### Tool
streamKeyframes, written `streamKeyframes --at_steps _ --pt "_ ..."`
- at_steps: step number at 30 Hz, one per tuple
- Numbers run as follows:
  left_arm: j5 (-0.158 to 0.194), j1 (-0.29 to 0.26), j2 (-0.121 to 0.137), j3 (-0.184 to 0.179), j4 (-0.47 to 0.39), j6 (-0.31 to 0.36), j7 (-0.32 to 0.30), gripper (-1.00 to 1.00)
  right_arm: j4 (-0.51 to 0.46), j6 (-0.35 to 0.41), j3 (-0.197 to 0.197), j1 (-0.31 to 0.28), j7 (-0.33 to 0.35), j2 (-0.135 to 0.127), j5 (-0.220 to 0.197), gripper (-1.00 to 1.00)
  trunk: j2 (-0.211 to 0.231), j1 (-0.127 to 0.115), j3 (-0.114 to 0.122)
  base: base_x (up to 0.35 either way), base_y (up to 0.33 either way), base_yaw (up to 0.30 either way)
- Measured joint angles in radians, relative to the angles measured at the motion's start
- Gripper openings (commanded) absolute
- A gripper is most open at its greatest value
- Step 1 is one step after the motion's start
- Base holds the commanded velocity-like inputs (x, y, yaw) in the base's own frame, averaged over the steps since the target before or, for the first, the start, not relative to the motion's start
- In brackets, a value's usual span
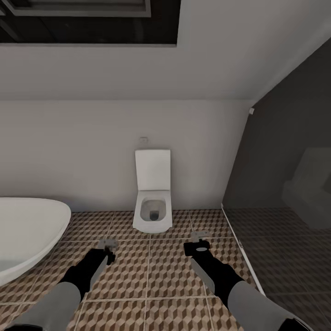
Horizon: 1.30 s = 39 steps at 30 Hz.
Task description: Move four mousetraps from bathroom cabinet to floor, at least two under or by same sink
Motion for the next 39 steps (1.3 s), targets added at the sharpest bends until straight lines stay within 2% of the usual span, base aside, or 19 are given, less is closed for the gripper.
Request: streamKeyframes --at_steps 1,2,3,4,9,17,22,39 --pt "0.0 -0.001 -0.007 -0.001 0.026 -0.059 -0.002 -1.0 -0.003 0.001 0.0 0.0 -0.001 0.0 0.0 -1.0 0.0 0.0 0.0 0.0 0.0 0.0" --pt "-0.001 -0.001 -0.012 -0.002 0.037 -0.089 -0.003 -1.0 -0.004 0.002 0.0 0.0 -0.002 -0.001 0.0 -1.0 0.0 0.0 0.0 0.0 0.0 0.0" --pt "-0.001 -0.001 -0.021 -0.004 0.063 -0.168 -0.005 -1.0 -0.007 0.004 -0.001 0.0 -0.003 -0.002 0.0 -1.0 0.0 0.0 0.0 0.0 0.0 0.0" --pt "-0.002 -0.001 -0.023 -0.004 0.081 -0.209 -0.005 -1.0 -0.008 0.005 -0.001 0.0 -0.004 -0.001 0.0 -1.0 0.0 0.0 0.0 0.0 0.0 0.0" --pt "0.0 -0.002 -0.022 -0.005 0.141 -0.279 -0.007 -1.0 -0.01 0.008 0.0 0.0 -0.006 -0.001 0.001 -1.0 0.0 0.0 0.0 0.0 0.0 0.0" --pt "0.003 -0.002 -0.025 -0.002 0.151 -0.281 0.004 -1.0 -0.01 0.015 -0.001 0.0 -0.01 -0.003 0.001 -1.0 0.0 0.0 0.0 0.0 0.0 0.0" --pt "0.003 -0.002 -0.035 -0.003 0.155 -0.281 0.003 -1.0 -0.01 0.017 0.0 0.0 -0.01 -0.001 0.001 -1.0 0.0 0.0 0.0 0.0 0.0 0.0" --pt "0.004 -0.002 -0.04 -0.003 0.17 -0.286 -0.003 -1.0 -0.01 0.016 0.002 0.0 -0.009 0.0 0.001 -1.0 -0.119 0.065 -0.061 0.0 0.0 0.0"
